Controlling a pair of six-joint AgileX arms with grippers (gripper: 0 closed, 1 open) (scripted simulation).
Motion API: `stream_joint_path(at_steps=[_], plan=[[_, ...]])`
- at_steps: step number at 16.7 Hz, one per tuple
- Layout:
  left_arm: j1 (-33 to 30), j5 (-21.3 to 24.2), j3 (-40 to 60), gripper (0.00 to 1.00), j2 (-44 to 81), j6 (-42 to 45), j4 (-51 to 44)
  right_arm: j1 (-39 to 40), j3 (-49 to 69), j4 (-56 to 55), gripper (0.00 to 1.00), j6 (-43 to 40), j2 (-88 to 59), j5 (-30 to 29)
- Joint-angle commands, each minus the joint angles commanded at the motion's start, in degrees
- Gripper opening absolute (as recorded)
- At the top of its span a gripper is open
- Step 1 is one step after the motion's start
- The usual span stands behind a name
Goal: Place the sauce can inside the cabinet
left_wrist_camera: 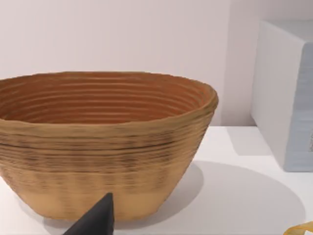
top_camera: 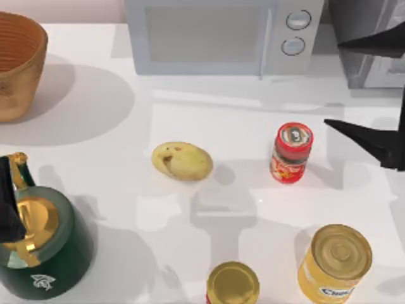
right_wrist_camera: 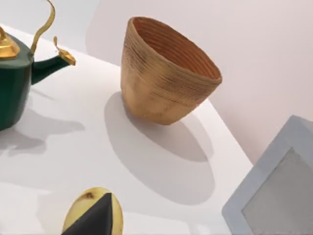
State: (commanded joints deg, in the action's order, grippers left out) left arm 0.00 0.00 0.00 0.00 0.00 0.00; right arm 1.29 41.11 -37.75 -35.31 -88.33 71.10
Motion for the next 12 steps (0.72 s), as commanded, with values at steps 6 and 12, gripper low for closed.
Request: stream_joint_path(at_steps=[6,12], plan=[[0.0,0.0,0.0,1.0,0.0,0.0,0.0,-1.71,11.39,-0.65,1.0,-3.94,-28.08,12.53],[0.0,0.0,0.0,1.0,0.0,0.0,0.0,-3.3,18.53,1.31,1.0,-4.94,-46.82,18.5]])
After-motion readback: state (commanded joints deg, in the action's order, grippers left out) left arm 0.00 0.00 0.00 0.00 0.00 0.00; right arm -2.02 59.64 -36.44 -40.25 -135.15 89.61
